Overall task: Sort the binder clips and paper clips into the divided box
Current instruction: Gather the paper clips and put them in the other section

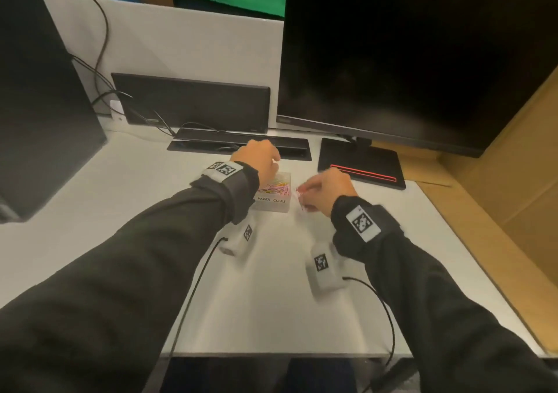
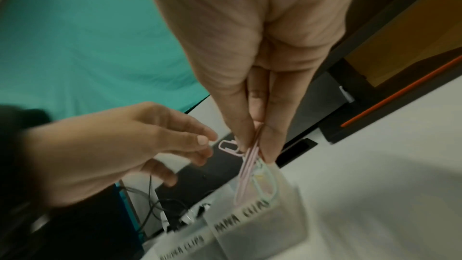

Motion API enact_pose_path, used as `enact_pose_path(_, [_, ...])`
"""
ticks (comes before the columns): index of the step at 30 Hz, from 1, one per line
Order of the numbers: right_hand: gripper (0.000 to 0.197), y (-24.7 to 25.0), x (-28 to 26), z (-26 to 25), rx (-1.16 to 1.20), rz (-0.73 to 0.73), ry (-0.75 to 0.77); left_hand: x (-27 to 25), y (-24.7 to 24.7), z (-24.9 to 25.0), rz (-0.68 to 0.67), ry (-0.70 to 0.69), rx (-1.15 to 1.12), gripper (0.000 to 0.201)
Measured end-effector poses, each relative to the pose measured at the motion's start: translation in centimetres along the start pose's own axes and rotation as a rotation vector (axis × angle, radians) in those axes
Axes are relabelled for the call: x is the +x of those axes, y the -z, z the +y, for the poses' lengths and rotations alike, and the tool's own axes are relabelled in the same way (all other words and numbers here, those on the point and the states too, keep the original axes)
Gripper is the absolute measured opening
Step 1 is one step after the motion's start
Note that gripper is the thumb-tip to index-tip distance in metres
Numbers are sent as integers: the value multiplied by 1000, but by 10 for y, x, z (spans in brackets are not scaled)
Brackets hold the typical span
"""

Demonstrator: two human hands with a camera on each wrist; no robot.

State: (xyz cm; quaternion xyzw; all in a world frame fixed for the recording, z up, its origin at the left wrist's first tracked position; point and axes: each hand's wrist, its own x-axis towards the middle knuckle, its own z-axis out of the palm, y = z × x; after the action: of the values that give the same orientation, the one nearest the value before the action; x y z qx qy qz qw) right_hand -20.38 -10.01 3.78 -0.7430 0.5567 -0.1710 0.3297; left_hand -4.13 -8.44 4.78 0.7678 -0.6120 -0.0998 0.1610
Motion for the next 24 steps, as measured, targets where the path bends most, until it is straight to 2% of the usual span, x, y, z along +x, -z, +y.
enact_pose_path(2, [19, 0, 14, -20, 31, 32, 32, -24, 8, -9, 76, -35, 28, 22])
enact_pose_path(3, [18, -2, 22, -29, 31, 54, 58, -39, 10, -15, 64, -44, 65, 21])
enact_pose_path(6, [18, -19, 41, -45, -98, 93, 139, -83, 5, -42, -197, 20, 213, 30])
enact_pose_path(8, [21, -35, 49, -50, -261, 37, 161, -104, -7, -57, -357, 83, 301, 36])
enact_pose_path(9, [24, -42, 50, -50, -339, -9, 154, -110, -13, -62, -386, 97, 327, 34])
enact_pose_path(12, [33, -49, 48, -49, -429, -69, 124, -112, -27, -66, -339, 90, 339, 29])
enact_pose_path(16, [36, -39, 28, -41, -327, 26, 166, -101, -35, -70, -290, 88, 339, 24])
enact_pose_path(19, [33, -35, 2, -39, -290, 81, 289, -97, -35, -70, -319, 106, 339, 25])
enact_pose_path(21, [31, -40, -14, -38, -373, 7, 395, -97, -35, -70, -344, 109, 321, 27])
enact_pose_path(24, [35, -61, -29, -34, -545, -261, 466, -98, -33, -72, -384, 111, 244, 27])
